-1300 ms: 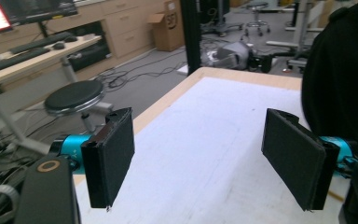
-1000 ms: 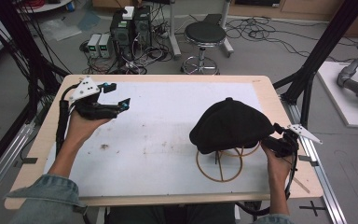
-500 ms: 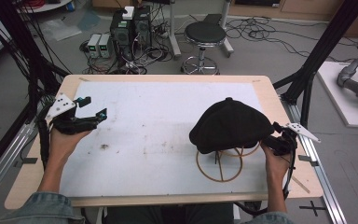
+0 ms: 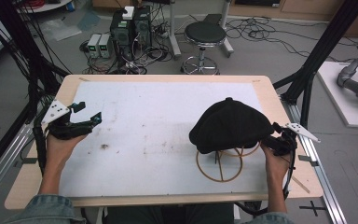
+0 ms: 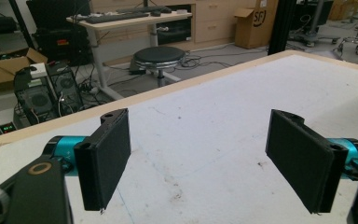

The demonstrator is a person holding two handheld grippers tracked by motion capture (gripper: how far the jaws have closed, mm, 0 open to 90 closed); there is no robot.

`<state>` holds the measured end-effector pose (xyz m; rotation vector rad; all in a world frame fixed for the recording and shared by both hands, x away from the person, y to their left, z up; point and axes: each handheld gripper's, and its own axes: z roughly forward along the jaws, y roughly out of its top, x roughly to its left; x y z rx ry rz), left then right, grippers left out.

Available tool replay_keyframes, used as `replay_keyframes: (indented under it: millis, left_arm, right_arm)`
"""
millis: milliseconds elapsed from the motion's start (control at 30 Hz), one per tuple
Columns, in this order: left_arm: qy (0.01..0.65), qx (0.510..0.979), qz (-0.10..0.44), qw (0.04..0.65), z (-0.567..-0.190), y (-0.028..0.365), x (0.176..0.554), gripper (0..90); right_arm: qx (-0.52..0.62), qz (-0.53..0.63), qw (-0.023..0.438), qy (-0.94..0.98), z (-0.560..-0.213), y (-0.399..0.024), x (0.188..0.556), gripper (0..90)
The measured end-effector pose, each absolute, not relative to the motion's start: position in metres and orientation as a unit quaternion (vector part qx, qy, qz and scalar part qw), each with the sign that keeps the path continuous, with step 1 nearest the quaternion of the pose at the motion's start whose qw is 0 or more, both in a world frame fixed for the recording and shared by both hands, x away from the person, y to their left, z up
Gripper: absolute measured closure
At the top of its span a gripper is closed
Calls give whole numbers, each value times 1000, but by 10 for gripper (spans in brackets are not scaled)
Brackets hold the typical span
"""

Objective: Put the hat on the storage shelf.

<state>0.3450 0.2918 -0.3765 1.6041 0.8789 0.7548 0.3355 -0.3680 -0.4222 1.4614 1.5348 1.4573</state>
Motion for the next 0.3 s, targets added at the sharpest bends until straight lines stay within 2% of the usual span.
replay_keyframes:
  millis: [300]
  left_arm:
    - [374, 676, 318, 549, -378, 294, 345, 224]
  right_arm:
    - [546, 543, 281, 573, -422, -368, 336, 69]
